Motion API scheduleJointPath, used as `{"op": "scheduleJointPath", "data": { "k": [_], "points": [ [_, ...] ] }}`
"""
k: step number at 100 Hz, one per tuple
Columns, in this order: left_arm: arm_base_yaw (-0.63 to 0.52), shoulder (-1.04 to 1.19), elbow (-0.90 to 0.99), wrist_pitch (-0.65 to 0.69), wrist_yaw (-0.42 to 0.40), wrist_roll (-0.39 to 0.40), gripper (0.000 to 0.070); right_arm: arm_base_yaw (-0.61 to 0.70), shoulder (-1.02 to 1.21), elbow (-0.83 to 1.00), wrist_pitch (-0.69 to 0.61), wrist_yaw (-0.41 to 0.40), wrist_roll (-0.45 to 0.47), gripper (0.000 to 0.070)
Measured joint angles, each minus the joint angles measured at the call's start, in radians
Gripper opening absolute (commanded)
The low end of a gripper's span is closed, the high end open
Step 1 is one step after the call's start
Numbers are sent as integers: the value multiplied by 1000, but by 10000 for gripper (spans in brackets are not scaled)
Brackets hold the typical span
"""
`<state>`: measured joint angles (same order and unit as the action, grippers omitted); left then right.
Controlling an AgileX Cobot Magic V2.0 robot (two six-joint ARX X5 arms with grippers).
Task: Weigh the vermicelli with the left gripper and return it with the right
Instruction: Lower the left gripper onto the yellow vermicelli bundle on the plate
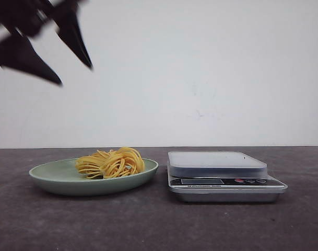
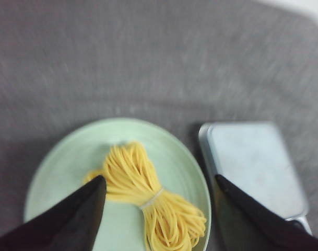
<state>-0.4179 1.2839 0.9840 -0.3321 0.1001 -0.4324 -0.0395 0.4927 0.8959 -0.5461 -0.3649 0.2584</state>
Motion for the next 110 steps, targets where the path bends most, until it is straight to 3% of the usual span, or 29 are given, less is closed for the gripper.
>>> {"op": "scheduleJointPath", "data": {
  "k": [16, 48, 71, 76, 85, 89, 110],
  "points": [
    [-59, 175, 64, 11, -75, -18, 390, 6, 12, 0, -29, -1, -19, 526],
    [-127, 436, 149, -13, -80, -38, 392, 29, 20, 0, -58, -2, -39, 526],
    [-156, 478, 158, -17, -121, -49, 386, 39, 20, 0, -78, -2, -53, 526],
    [-160, 481, 158, -17, -125, -50, 320, 39, 19, 0, -78, -2, -53, 526],
    [-163, 483, 158, -17, -129, -50, 71, 39, 19, 0, -78, -1, -53, 526],
    [-163, 483, 158, -16, -129, -50, 4, 39, 19, 0, -78, -1, -53, 526],
    [-164, 483, 163, -16, -127, -51, 3, 39, 19, 0, -78, -1, -53, 526]
  ]
}}
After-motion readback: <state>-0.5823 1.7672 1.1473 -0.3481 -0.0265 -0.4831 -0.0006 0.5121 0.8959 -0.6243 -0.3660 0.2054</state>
